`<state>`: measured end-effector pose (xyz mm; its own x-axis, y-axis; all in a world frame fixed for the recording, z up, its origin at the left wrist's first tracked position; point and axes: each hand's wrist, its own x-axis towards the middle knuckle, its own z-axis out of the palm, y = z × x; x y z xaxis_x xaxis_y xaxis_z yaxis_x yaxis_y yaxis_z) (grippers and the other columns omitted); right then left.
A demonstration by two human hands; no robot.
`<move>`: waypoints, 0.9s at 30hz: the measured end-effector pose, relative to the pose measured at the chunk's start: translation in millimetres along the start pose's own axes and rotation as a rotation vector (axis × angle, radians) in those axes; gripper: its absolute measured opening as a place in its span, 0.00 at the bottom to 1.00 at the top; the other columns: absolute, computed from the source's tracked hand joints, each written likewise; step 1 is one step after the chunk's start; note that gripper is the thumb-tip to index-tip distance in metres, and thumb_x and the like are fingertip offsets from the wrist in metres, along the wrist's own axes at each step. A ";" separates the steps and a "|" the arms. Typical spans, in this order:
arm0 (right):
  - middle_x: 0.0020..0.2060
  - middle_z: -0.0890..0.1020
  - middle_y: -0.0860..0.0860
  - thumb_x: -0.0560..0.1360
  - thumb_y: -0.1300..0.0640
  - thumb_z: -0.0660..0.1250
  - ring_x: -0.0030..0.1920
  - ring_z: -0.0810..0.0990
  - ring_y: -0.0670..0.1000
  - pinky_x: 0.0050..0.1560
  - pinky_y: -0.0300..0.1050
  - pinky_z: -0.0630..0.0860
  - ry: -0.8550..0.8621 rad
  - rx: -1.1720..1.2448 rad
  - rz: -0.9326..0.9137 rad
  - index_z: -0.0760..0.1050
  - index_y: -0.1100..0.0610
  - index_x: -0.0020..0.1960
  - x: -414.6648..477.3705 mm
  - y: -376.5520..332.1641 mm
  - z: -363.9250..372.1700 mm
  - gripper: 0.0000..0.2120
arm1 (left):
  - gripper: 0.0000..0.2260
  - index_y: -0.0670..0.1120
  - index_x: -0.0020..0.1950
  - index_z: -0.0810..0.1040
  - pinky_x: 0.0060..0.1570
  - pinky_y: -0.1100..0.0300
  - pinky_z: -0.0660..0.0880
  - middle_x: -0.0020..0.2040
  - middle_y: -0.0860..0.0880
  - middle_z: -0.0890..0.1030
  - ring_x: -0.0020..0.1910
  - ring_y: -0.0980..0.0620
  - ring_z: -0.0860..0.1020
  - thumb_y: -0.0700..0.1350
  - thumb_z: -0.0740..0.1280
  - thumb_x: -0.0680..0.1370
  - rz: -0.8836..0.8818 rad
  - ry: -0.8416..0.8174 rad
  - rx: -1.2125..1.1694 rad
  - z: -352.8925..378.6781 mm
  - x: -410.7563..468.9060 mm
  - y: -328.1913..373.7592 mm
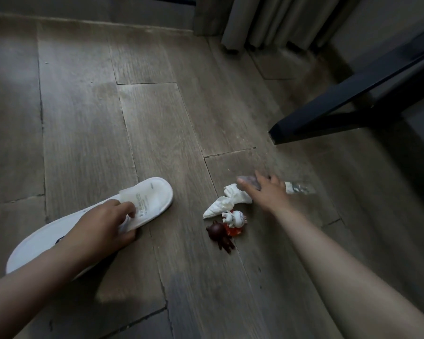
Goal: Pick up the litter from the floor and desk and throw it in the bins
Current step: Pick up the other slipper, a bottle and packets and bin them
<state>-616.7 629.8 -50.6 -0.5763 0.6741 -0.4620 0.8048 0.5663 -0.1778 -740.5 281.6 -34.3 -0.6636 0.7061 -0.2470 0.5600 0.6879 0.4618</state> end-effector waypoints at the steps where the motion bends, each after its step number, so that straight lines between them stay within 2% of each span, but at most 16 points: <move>1: 0.77 0.52 0.58 0.66 0.21 0.50 0.76 0.50 0.62 0.72 0.60 0.53 0.000 0.011 0.015 0.53 0.45 0.77 -9.2 -1.9 4.5 0.47 | 0.12 0.49 0.51 0.77 0.38 0.60 0.65 0.41 0.51 0.74 0.40 0.52 0.73 0.50 0.73 0.71 0.006 0.006 0.005 1.0 0.2 -0.9; 4: 0.77 0.51 0.59 0.59 0.16 0.44 0.76 0.49 0.62 0.73 0.61 0.51 -0.002 0.012 0.004 0.45 0.43 0.78 -33.2 -8.9 11.0 0.54 | 0.12 0.50 0.52 0.77 0.37 0.60 0.63 0.41 0.52 0.73 0.40 0.52 0.71 0.51 0.73 0.71 0.020 0.014 -0.002 2.6 1.0 -3.2; 7: 0.77 0.52 0.59 0.54 0.14 0.43 0.77 0.49 0.61 0.73 0.61 0.49 0.019 -0.068 -0.075 0.37 0.42 0.77 -47.2 -17.1 13.9 0.58 | 0.12 0.50 0.52 0.76 0.38 0.60 0.64 0.42 0.52 0.73 0.40 0.53 0.72 0.51 0.73 0.71 0.027 0.008 0.001 3.2 0.9 -4.0; 10: 0.77 0.50 0.54 0.54 0.15 0.51 0.77 0.42 0.58 0.72 0.65 0.42 0.012 -0.134 -0.234 0.30 0.36 0.73 -56.4 -19.2 21.2 0.57 | 0.13 0.49 0.52 0.77 0.38 0.59 0.64 0.42 0.51 0.73 0.40 0.52 0.71 0.50 0.73 0.71 0.031 0.014 -0.007 3.8 0.6 -4.3; 11: 0.78 0.46 0.52 0.54 0.17 0.55 0.77 0.37 0.58 0.73 0.67 0.40 -0.018 -0.137 -0.291 0.28 0.34 0.72 -58.7 -17.8 24.1 0.57 | 0.13 0.48 0.52 0.77 0.38 0.59 0.63 0.42 0.51 0.72 0.40 0.52 0.71 0.50 0.73 0.71 0.032 0.017 -0.010 4.0 0.7 -4.2; 13: 0.77 0.36 0.48 0.54 0.19 0.62 0.76 0.32 0.57 0.72 0.70 0.43 -0.066 -0.145 -0.374 0.27 0.32 0.71 -61.3 -12.9 29.2 0.59 | 0.13 0.48 0.52 0.77 0.38 0.59 0.63 0.41 0.51 0.72 0.40 0.51 0.70 0.50 0.73 0.71 0.031 0.021 -0.007 4.3 1.2 -4.0; 16: 0.74 0.28 0.45 0.56 0.21 0.64 0.77 0.38 0.60 0.70 0.67 0.53 -0.035 -0.213 -0.483 0.30 0.33 0.72 -63.7 -10.2 37.0 0.59 | 0.13 0.47 0.52 0.77 0.38 0.59 0.62 0.41 0.50 0.72 0.41 0.49 0.73 0.49 0.73 0.71 0.031 0.020 -0.001 5.3 1.0 -4.6; 21: 0.74 0.28 0.49 0.63 0.22 0.58 0.75 0.51 0.59 0.66 0.59 0.63 0.065 -0.354 -0.628 0.31 0.35 0.74 -71.2 -20.7 52.0 0.51 | 0.14 0.46 0.53 0.77 0.38 0.59 0.61 0.42 0.50 0.72 0.44 0.47 0.75 0.49 0.72 0.71 0.041 0.025 0.008 6.5 1.3 -5.0; 25: 0.75 0.30 0.51 0.67 0.23 0.54 0.74 0.53 0.59 0.66 0.58 0.63 0.078 -0.373 -0.643 0.32 0.35 0.74 -73.1 -25.1 58.2 0.46 | 0.14 0.46 0.52 0.77 0.38 0.58 0.61 0.42 0.49 0.73 0.44 0.46 0.75 0.49 0.72 0.71 0.049 0.032 0.008 7.8 1.9 -5.7; 27: 0.77 0.35 0.51 0.68 0.24 0.51 0.74 0.53 0.59 0.67 0.58 0.60 0.078 -0.386 -0.610 0.35 0.35 0.75 -73.4 -26.2 61.9 0.43 | 0.13 0.46 0.52 0.77 0.38 0.58 0.63 0.43 0.48 0.74 0.43 0.47 0.75 0.49 0.72 0.71 0.047 0.039 0.005 8.7 1.4 -6.4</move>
<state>-586.7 536.0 -65.8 -0.9267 0.2085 -0.3128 0.2376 0.9696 -0.0577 -740.7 279.6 -45.0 -0.6551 0.7308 -0.1916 0.5934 0.6547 0.4683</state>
